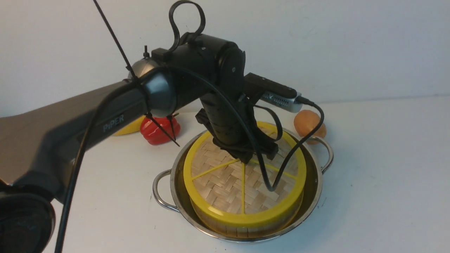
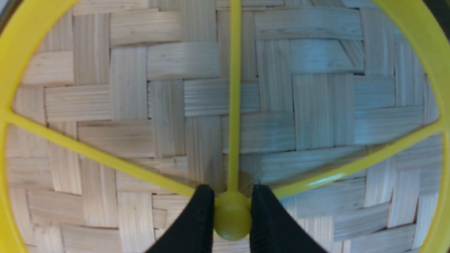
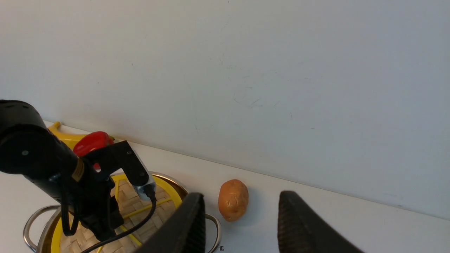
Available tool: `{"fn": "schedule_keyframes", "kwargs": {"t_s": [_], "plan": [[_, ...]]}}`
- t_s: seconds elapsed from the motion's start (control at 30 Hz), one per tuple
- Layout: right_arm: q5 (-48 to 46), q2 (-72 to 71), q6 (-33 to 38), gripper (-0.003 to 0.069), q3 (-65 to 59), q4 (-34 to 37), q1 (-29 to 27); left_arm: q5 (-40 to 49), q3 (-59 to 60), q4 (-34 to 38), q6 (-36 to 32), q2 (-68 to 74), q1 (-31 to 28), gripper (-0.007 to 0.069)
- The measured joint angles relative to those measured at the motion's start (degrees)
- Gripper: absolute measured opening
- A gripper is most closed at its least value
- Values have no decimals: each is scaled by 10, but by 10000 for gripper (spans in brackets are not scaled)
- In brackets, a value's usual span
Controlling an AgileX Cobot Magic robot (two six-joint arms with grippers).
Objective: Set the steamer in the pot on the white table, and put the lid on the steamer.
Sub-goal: 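Place the yellow bamboo steamer lid onto the steamer in the pot with the left gripper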
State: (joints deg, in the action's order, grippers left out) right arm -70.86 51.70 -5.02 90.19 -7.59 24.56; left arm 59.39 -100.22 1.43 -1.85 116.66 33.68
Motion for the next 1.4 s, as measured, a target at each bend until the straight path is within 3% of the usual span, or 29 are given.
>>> {"fn": "schedule_keyframes", "kwargs": {"t_s": [1.0,1.23,1.27,1.4], "plan": [[0,0,0,303,-1,0,0,-7,-12,-11,0,12,3,140],[0,0,0,303,-1,0,0,-9,-38,-24,-1,15,3,375],[0,0,0,303,-1,0,0,-3,-48,-31,-1,14,3,437],[0,0,0,303,-1,0,0,51,-88,-63,-1,-2,4,538]]}}
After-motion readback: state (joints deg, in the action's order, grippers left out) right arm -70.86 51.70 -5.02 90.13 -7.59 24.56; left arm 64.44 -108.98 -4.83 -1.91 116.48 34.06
